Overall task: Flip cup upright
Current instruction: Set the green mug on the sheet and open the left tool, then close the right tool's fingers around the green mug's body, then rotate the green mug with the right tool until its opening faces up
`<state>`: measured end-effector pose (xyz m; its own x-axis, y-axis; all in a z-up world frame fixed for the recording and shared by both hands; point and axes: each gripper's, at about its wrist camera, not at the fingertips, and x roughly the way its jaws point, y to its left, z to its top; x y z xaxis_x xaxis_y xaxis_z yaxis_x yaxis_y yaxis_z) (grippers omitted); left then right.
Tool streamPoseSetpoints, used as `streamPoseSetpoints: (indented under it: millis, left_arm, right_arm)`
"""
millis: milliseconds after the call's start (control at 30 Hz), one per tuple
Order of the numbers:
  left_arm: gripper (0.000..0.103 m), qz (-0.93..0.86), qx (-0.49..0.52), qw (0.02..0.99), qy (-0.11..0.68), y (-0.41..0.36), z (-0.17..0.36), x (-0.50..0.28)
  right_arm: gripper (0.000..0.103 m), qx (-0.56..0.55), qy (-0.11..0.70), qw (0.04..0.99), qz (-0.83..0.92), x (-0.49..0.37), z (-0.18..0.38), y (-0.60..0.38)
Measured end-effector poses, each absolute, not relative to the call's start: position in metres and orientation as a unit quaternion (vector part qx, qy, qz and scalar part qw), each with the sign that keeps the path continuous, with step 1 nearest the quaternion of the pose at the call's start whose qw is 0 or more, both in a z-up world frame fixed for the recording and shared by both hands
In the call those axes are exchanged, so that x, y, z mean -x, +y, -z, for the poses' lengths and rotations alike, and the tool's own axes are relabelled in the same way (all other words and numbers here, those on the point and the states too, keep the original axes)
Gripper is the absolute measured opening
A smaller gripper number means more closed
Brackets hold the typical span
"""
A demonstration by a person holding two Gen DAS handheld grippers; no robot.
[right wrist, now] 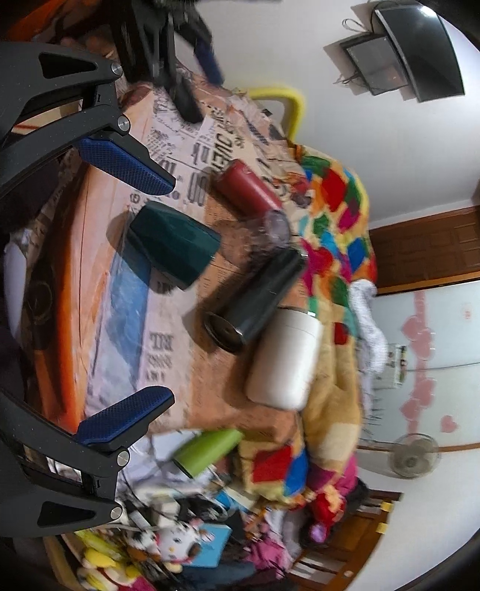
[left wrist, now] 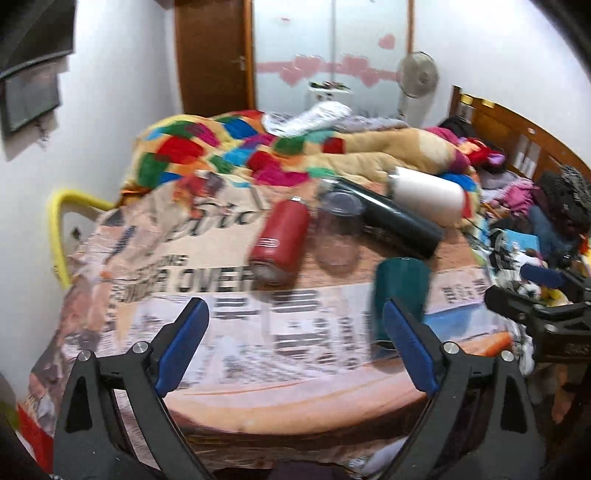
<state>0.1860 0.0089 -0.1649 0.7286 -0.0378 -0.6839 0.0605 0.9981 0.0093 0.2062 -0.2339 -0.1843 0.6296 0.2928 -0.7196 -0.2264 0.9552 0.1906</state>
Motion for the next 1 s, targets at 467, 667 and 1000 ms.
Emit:
streamPoseSetpoints:
  millis: [467,667,1000]
  left_arm:
    - [0.096,0.007,0.002,0.919,0.393,0.033,0.205,-0.187]
    - [0.096,0.003,0.010,0.919,0.395,0.039,0.210,-0.193]
    - [0.096,-0.001,0.012,0.918,0.397,0.040,0.210,-0.194]
  right_arm:
    - [0.093,-0.105,0.524,0.824,-0.189,-0.269,0.249,-0.194]
    - [0.090,-0.095,0.542,0.813,-0.192,-0.286,0.259,-0.179]
    - [0.071,-0.067,0.561,0.797,-0.211,-0.295,0.264,-0.169]
